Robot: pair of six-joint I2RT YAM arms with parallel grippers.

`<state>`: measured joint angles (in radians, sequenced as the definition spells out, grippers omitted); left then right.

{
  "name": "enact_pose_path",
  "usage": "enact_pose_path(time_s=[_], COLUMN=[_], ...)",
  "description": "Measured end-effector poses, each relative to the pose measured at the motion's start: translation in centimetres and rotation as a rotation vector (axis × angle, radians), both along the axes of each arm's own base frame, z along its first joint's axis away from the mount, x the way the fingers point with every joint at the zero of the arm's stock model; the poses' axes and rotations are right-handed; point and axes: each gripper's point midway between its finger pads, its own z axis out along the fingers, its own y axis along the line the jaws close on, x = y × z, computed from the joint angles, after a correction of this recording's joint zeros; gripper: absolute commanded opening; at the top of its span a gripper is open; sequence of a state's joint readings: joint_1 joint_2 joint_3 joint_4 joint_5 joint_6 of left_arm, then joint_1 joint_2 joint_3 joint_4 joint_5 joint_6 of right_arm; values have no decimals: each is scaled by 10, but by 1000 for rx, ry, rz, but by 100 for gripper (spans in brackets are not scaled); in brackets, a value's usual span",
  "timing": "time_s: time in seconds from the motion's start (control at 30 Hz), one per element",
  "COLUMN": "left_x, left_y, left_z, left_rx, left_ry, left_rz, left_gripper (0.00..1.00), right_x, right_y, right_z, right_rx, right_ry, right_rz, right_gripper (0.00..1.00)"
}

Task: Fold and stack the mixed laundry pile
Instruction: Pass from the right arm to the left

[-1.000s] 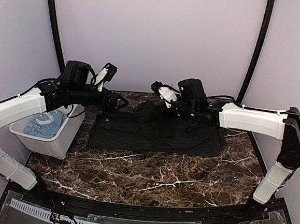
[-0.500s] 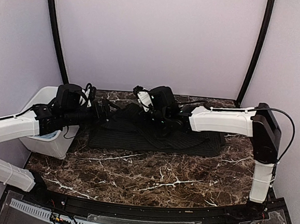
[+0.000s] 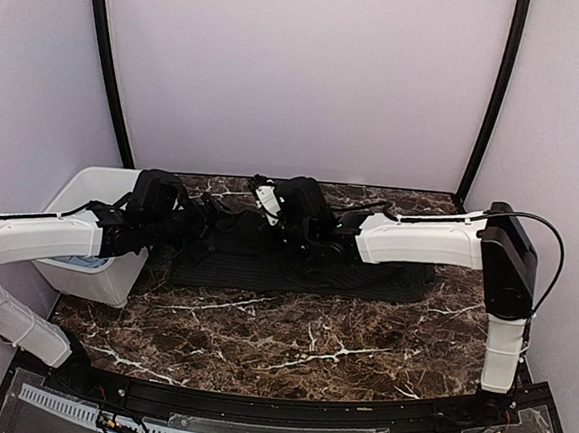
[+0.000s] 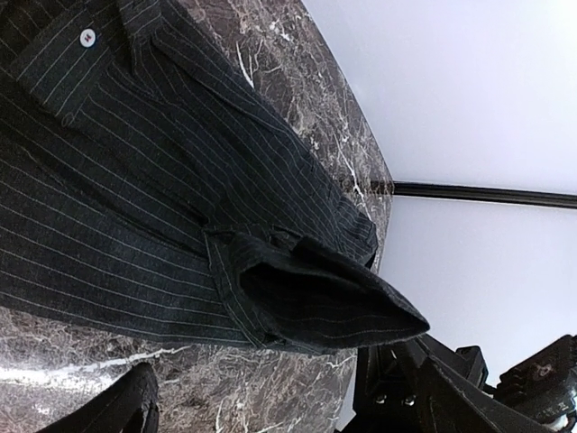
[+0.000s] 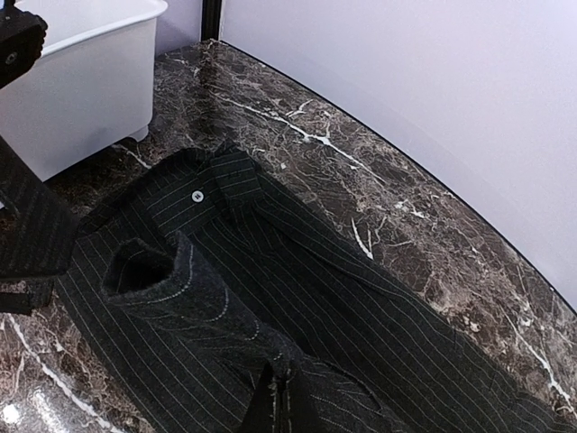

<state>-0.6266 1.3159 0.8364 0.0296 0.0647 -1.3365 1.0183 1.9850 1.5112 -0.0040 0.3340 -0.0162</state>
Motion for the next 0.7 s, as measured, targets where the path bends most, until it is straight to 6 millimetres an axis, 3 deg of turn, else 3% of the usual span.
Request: enact_pose_path(time_s=[0.2, 0.53, 0.63, 0.7], left_x=[2, 13, 15, 16], left_y=[-8, -20, -21, -21], left_z=[-6, -8, -8, -7], left_rx=[-79, -204, -212, -219], left_ry=[70, 119, 121, 119], left_rz=[29, 78, 83, 89], left_gripper=[99, 99, 91, 75], right_x=[-6, -36, -42, -45], right_y=[5, 28, 32, 34], right_z=[-1, 3, 4, 5], right_rx=[0, -8, -10, -13], right_ry=[-4, -29, -37, -45], right_rz=[11, 88, 103, 110], right_gripper=[0, 0, 0, 0])
